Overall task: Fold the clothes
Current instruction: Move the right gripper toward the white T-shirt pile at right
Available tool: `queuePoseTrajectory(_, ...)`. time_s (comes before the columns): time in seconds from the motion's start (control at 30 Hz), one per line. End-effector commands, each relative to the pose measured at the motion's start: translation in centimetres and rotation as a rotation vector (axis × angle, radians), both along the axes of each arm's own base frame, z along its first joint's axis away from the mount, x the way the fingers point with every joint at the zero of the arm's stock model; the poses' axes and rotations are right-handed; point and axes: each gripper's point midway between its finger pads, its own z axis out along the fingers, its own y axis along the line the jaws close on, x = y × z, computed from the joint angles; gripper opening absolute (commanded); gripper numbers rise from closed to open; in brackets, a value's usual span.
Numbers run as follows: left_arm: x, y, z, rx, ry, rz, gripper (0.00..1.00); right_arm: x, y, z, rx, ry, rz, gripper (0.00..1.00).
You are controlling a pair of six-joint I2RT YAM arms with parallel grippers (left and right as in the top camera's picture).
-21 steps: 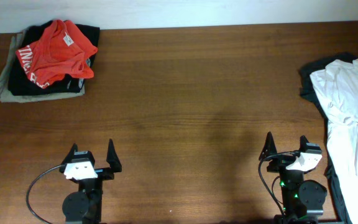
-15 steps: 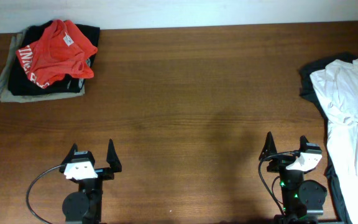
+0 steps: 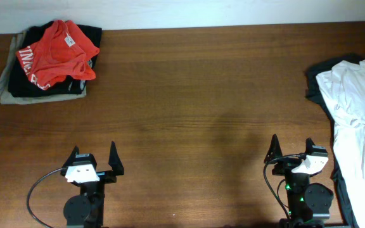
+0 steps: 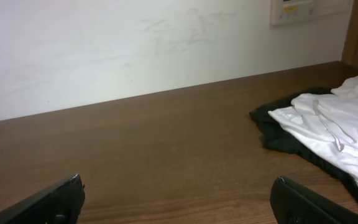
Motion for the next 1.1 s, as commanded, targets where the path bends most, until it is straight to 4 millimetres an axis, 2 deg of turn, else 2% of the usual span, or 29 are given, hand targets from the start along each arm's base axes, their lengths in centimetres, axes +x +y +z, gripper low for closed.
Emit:
queuePoseTrajectory(0.0, 0.0, 0.4, -0.1, 0.020, 0.002, 0.018, 0.99, 0.0, -0.2, -0.3, 0.003, 0.004, -0.011, 0.99)
queuePoseTrajectory(0.9, 0.0, 0.4, -0.1, 0.021, 0.002, 0.018, 0.99, 0.0, -0.3, -0.3, 0.005, 0.003, -0.012, 0.99)
queuePoseTrajectory(0.97, 0.0, 0.4, -0.1, 0.020, 0.002, 0.018, 0.99, 0.1, 0.7, 0.2, 0.085, -0.023, 0.038, 0.98)
queuePoseTrajectory(1.07, 0.0, 0.4, -0.1, 0.021, 0.002, 0.018, 0.99, 0.0, 3.6, 1.9, 0.333, -0.077, 0.202, 0.99)
